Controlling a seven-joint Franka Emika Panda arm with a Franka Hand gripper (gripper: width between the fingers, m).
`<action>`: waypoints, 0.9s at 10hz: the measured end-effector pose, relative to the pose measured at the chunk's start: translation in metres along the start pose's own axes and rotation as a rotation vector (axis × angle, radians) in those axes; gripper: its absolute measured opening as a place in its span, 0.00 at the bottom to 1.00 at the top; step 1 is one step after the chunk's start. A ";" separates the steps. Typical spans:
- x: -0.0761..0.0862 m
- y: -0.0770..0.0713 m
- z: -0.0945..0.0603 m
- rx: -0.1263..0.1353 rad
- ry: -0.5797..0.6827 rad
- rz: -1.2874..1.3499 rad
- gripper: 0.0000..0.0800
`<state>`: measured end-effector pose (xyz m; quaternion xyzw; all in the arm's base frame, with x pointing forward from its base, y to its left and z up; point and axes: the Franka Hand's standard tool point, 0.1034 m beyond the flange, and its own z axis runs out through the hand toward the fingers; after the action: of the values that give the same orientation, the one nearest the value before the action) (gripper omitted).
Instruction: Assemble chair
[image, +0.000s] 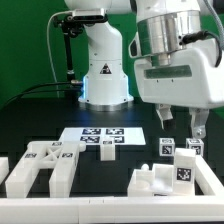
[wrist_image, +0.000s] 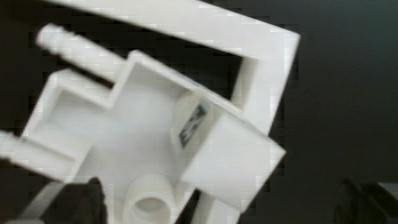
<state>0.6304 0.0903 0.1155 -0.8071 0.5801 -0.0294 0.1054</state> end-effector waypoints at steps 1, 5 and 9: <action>-0.006 0.003 -0.004 0.010 0.026 -0.083 0.81; -0.003 0.006 -0.001 0.006 0.035 -0.389 0.81; 0.016 0.078 0.016 -0.080 0.027 -0.845 0.81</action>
Offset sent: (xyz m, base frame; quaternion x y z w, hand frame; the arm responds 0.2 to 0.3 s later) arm 0.0000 0.0000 0.0000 0.0000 0.0000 -0.1938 0.9810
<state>0.5658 0.0536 0.0828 -0.9770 0.2004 -0.0581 0.0453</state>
